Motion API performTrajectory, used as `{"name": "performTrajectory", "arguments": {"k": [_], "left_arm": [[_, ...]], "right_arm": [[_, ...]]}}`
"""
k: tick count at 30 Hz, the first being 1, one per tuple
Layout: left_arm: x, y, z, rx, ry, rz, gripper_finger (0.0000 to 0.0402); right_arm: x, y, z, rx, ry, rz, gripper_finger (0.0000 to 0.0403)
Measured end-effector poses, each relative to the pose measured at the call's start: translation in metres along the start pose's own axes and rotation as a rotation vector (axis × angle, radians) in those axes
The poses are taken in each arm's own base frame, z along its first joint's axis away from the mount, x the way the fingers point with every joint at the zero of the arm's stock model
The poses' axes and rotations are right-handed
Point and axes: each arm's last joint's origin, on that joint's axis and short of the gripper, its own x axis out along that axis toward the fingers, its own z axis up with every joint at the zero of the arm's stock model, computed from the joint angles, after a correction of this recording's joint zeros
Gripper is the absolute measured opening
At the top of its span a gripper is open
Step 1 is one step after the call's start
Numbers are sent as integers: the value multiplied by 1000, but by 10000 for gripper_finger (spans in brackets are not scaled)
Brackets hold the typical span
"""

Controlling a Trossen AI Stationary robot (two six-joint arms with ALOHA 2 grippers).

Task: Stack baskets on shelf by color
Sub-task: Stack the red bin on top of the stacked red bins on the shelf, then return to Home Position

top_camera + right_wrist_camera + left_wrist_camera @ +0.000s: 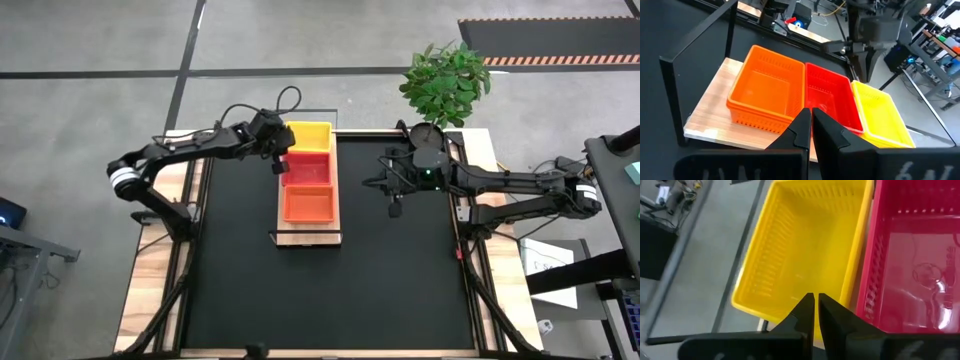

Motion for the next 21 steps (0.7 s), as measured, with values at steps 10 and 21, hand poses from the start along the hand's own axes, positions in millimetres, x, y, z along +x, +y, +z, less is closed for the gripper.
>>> {"name": "performTrajectory", "arguments": {"k": [10, 21], "left_arm": [[-53, -13, 5, -49, -248, -188, 8], [-102, -87, -68, -43, -813, -451, 1]], "right_arm": [[0, 5, -7, -108, -90, 178, 9], [-25, 4, -61, 148, -138, 304, 8]]}}
